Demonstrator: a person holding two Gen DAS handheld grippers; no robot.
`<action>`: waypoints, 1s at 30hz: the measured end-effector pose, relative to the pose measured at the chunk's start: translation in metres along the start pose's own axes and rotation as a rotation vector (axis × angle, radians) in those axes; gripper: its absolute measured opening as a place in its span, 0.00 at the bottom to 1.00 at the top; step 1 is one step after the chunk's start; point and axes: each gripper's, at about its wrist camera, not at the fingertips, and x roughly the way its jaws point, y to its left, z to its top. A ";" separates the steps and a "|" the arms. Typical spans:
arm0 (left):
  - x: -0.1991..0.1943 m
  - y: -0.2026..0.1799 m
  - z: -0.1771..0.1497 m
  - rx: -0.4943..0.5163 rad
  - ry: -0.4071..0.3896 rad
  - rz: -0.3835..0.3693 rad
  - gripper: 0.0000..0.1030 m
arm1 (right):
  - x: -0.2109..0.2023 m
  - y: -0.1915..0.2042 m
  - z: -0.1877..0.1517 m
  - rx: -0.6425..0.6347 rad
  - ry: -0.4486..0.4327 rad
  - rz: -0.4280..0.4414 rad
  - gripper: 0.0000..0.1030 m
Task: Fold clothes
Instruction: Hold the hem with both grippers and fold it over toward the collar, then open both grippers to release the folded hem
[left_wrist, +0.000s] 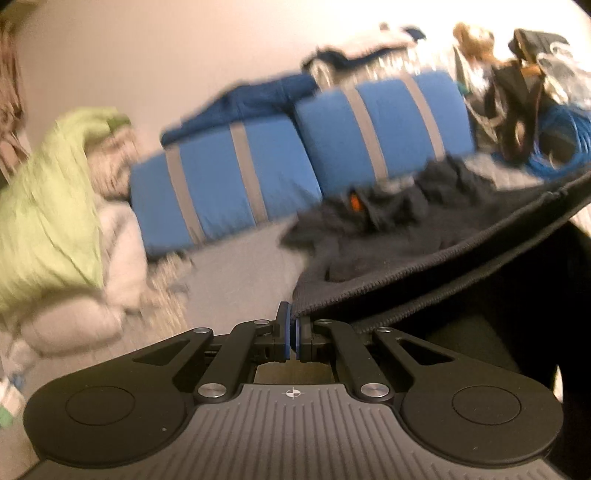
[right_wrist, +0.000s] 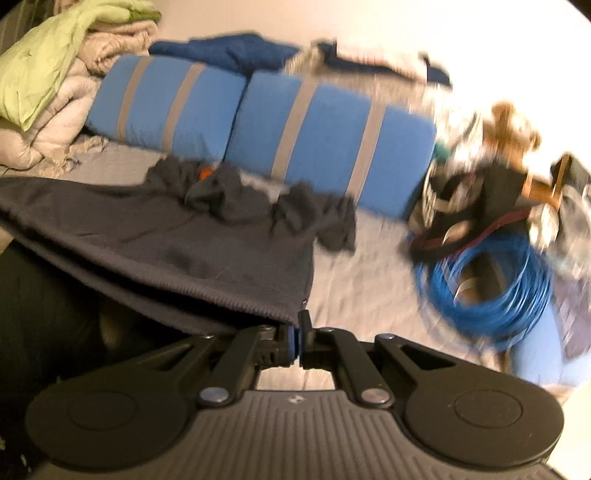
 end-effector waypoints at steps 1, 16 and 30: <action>0.004 -0.002 -0.006 -0.002 0.023 -0.009 0.04 | 0.004 0.000 -0.007 0.017 0.022 0.011 0.03; 0.018 -0.008 -0.033 0.042 0.178 -0.051 0.04 | 0.027 0.013 -0.034 0.047 0.161 0.032 0.01; 0.036 -0.006 -0.039 -0.016 0.220 -0.128 0.11 | 0.047 0.006 -0.042 0.116 0.236 0.126 0.40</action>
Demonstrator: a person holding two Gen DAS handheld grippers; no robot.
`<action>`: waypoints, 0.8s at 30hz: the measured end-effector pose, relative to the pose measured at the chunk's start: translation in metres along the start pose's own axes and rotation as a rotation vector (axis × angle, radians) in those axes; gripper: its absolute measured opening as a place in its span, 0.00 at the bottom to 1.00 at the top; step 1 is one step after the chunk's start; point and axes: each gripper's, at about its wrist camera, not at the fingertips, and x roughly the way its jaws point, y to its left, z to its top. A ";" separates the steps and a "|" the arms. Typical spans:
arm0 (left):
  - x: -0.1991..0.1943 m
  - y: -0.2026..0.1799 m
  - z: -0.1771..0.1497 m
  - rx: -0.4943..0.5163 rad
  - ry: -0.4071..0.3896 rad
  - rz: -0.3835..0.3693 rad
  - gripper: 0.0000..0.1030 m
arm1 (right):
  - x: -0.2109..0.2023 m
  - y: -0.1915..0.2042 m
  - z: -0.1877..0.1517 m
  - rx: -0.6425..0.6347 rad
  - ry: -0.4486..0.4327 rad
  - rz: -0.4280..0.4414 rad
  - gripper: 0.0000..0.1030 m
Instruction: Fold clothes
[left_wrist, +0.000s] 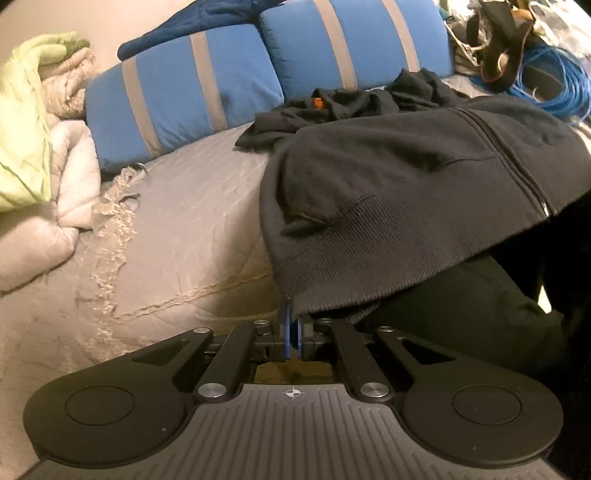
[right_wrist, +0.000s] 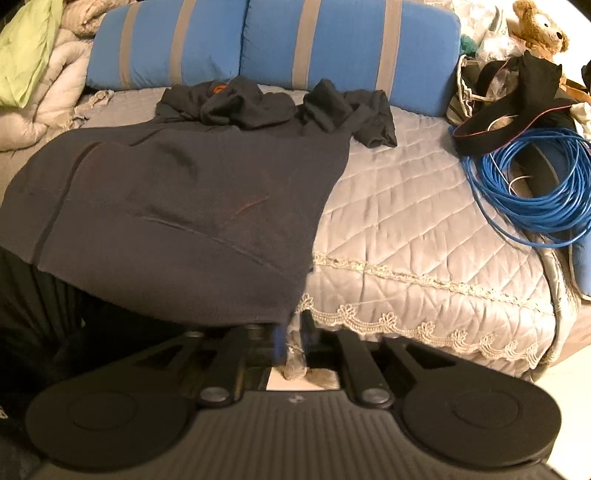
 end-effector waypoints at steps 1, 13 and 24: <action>0.002 0.004 0.001 -0.012 0.004 -0.017 0.15 | 0.001 -0.004 0.001 0.003 -0.004 0.003 0.54; -0.001 0.065 -0.001 -0.057 -0.024 -0.244 0.70 | 0.000 -0.063 0.018 0.011 0.016 0.260 0.94; -0.025 0.107 0.006 -0.112 0.035 -0.476 0.74 | -0.023 -0.092 0.015 0.042 -0.024 0.397 1.00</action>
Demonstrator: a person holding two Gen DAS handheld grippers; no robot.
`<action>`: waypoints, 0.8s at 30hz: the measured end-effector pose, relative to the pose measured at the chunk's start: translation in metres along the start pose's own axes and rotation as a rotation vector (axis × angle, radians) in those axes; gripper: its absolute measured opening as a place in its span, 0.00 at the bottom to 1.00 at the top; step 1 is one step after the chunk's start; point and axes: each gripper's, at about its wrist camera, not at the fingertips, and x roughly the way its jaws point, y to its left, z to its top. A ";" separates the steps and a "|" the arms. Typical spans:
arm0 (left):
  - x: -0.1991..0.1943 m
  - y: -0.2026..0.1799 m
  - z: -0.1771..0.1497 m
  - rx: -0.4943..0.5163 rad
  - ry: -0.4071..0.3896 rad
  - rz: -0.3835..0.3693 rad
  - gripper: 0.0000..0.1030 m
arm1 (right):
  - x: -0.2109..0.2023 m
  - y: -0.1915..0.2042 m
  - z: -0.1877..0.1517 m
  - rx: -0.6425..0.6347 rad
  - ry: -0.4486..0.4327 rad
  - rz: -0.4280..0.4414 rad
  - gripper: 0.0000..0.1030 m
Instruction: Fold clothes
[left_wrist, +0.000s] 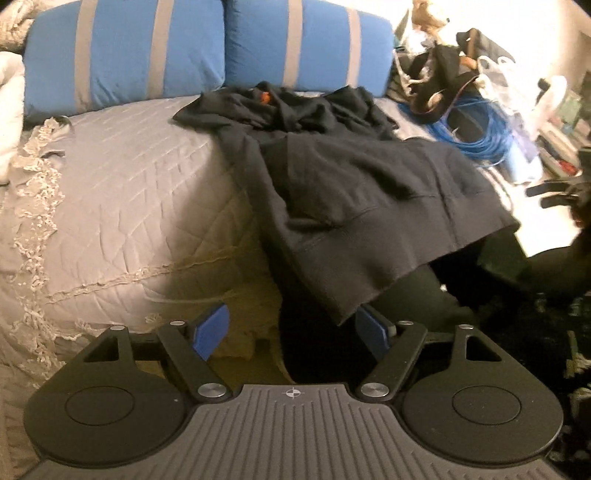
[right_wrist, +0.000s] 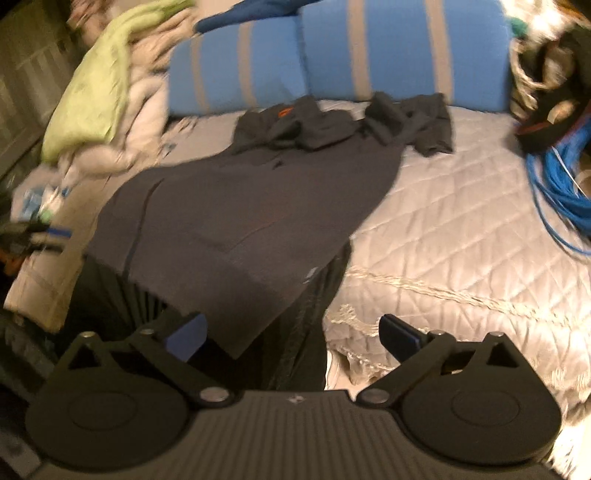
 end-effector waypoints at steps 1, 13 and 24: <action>-0.005 0.003 0.003 -0.017 -0.021 -0.012 0.74 | -0.001 -0.005 0.002 0.029 -0.014 -0.006 1.00; 0.002 0.028 0.066 -0.109 -0.146 0.133 0.74 | 0.007 -0.038 0.063 0.190 -0.160 -0.070 0.99; 0.000 0.026 0.140 0.156 -0.185 0.247 0.74 | -0.009 -0.047 0.132 0.109 -0.207 -0.112 0.99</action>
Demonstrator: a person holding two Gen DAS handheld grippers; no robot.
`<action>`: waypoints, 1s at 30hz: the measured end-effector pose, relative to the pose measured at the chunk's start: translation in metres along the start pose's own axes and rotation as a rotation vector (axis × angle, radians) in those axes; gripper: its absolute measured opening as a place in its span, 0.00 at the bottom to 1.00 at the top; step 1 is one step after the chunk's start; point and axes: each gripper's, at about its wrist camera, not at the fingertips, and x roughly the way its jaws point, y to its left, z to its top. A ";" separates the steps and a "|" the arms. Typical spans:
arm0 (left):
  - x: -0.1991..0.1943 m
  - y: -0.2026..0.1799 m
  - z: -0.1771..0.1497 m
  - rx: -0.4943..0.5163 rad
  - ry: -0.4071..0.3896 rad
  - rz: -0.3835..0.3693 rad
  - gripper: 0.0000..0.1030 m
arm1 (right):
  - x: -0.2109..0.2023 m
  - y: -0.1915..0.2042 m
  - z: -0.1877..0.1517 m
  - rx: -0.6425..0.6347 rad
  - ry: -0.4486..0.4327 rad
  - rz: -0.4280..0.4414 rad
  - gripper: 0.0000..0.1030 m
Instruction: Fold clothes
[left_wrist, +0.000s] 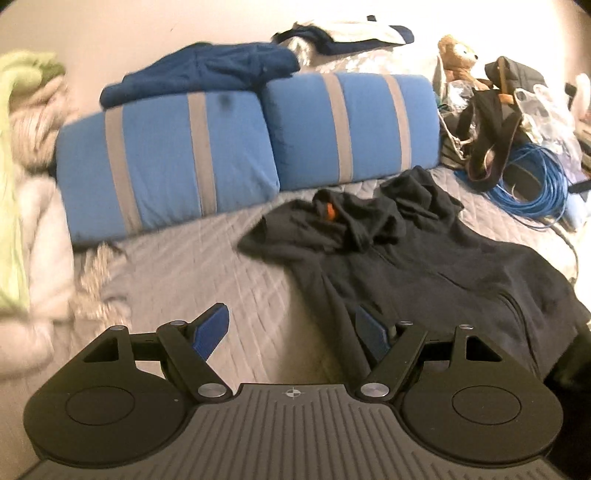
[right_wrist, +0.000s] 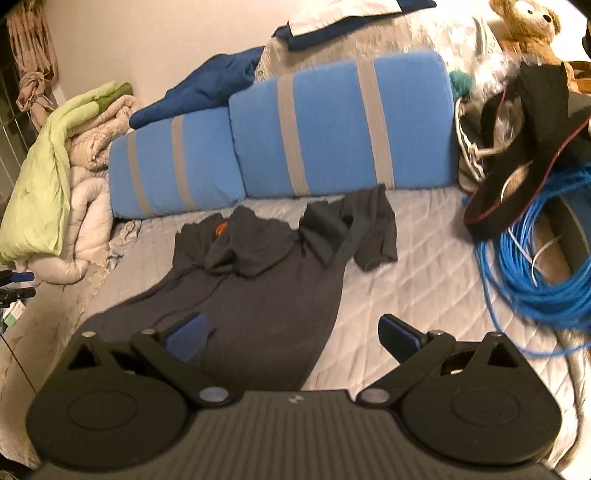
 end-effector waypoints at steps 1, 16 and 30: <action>0.001 0.001 0.004 0.003 -0.004 -0.001 0.74 | 0.000 -0.001 0.006 0.002 -0.003 0.001 0.99; -0.092 0.038 0.042 -0.009 -0.025 0.094 0.74 | -0.055 -0.027 0.074 -0.033 -0.068 -0.019 1.00; -0.148 0.080 0.067 -0.270 -0.192 0.036 0.74 | -0.136 -0.095 0.128 0.064 -0.209 -0.097 1.00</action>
